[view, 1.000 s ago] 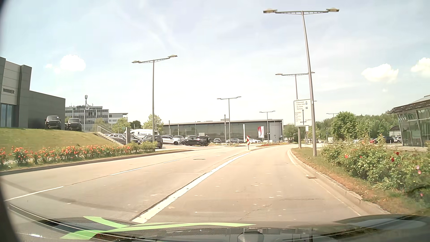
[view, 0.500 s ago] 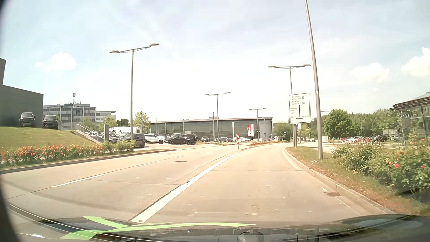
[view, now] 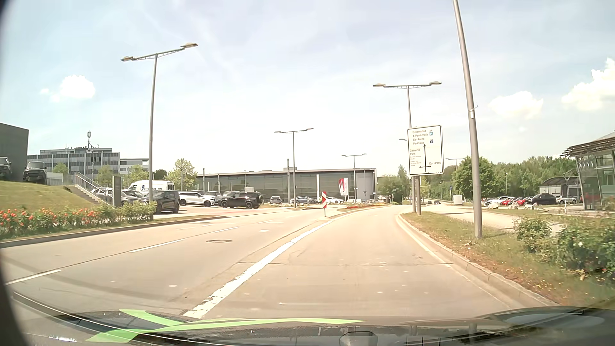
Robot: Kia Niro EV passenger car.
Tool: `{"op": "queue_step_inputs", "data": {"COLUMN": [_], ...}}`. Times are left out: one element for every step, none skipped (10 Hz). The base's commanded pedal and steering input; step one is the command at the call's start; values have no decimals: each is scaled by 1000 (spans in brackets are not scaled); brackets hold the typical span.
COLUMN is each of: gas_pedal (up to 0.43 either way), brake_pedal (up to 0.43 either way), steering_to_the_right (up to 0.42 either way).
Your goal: Follow the waypoints while adhering to traffic rules and regulations
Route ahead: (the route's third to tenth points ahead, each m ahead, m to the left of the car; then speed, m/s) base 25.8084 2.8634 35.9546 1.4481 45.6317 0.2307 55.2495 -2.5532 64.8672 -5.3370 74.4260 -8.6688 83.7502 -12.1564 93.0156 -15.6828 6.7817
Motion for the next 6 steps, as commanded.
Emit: {"op": "queue_step_inputs", "data": {"gas_pedal": [209,197,197,189,177,138], "brake_pedal": [0,0,0,0,0,0], "steering_to_the_right": [41,41,41,41,40,38]}}
